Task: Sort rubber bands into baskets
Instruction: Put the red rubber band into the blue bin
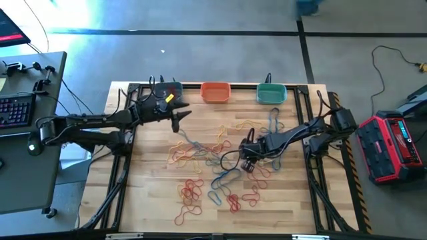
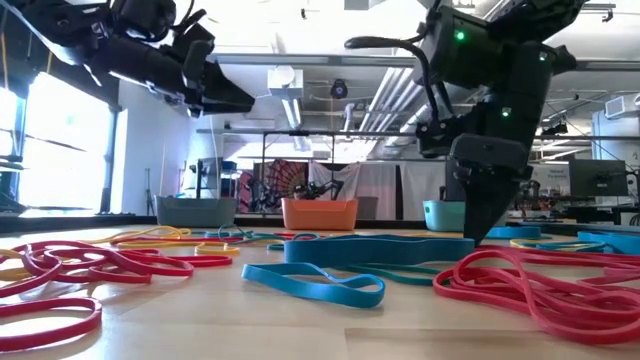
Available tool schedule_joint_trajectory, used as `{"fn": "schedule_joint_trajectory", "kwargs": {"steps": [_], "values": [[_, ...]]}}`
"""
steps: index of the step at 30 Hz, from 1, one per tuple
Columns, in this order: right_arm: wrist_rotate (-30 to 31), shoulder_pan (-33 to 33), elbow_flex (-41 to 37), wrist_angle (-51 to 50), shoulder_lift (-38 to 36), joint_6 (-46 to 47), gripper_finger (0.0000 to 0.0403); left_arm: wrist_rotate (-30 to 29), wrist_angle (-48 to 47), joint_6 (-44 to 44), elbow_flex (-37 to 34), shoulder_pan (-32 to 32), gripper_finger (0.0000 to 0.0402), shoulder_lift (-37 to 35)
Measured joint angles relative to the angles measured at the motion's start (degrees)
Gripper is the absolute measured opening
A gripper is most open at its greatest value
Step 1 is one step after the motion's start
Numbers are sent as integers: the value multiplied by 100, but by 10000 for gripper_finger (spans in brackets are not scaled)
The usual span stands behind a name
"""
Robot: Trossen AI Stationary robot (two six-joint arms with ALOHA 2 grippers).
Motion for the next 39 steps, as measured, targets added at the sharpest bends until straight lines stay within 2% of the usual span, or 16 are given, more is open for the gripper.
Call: {"fn": "schedule_joint_trajectory", "kwargs": {"steps": [4,9,17,22,32,36,39], "values": [[80,2,54,99,18,-355,13,4,4,13,0,-335,158,0],[685,-15,334,536,27,-837,3,7,273,206,-49,-730,158,61],[870,-31,391,2077,29,-1806,1,21,1023,214,-179,-1015,158,283],[974,-122,393,3129,29,-2525,0,50,1189,-58,-179,-1205,159,708],[1154,-277,393,4378,20,-3401,0,-17,2741,-196,-175,-1526,160,1829],[1188,-310,537,4427,20,-3521,0,-28,3075,-495,-130,-1546,183,2131],[1527,-301,739,4452,18,-3696,0,-37,3072,-767,-39,-1546,212,2322]]}}
